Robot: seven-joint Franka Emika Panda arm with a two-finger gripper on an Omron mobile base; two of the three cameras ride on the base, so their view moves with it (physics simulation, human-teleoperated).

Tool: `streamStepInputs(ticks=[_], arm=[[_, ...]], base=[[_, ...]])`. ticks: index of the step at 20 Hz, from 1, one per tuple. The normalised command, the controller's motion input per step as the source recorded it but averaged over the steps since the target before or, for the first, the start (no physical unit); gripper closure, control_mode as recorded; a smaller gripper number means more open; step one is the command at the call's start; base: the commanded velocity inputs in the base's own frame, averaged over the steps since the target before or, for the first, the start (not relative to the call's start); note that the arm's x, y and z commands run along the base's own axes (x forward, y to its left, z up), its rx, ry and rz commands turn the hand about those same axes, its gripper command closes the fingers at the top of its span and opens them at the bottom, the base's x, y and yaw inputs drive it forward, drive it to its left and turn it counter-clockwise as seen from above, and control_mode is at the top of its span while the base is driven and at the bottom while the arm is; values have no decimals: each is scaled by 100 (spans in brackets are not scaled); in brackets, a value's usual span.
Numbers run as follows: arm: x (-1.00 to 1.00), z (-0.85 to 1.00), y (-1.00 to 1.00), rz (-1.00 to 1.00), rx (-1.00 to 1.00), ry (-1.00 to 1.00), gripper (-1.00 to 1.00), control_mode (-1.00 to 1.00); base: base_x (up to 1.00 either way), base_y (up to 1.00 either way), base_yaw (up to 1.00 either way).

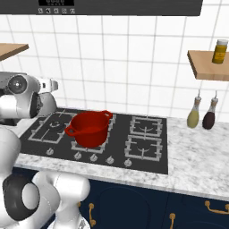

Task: Pick the kettle from the counter and place it on a stove burner. Then turn the burner on.

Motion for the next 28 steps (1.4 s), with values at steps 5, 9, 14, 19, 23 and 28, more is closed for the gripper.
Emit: streamStepInputs(ticks=[5, 9, 14, 19, 23, 28], arm=[[2, 0, 43, -31, 0, 3, 100, -100], [12, -3, 53, -24, 0, 0, 100, -100], [13, -12, 24, -16, 0, 1, 100, -100], [19, -16, 0, -9, 0, 1, 100, -100], [34, -29, 0, -5, -3, 0, 100, -100], [32, -32, 0, -2, -4, 0, 100, -100]], base=[[0, 0, 0], [0, 0, 0], [0, 0, 0], [0, 0, 0], [0, 0, 0], [0, 0, 0]])
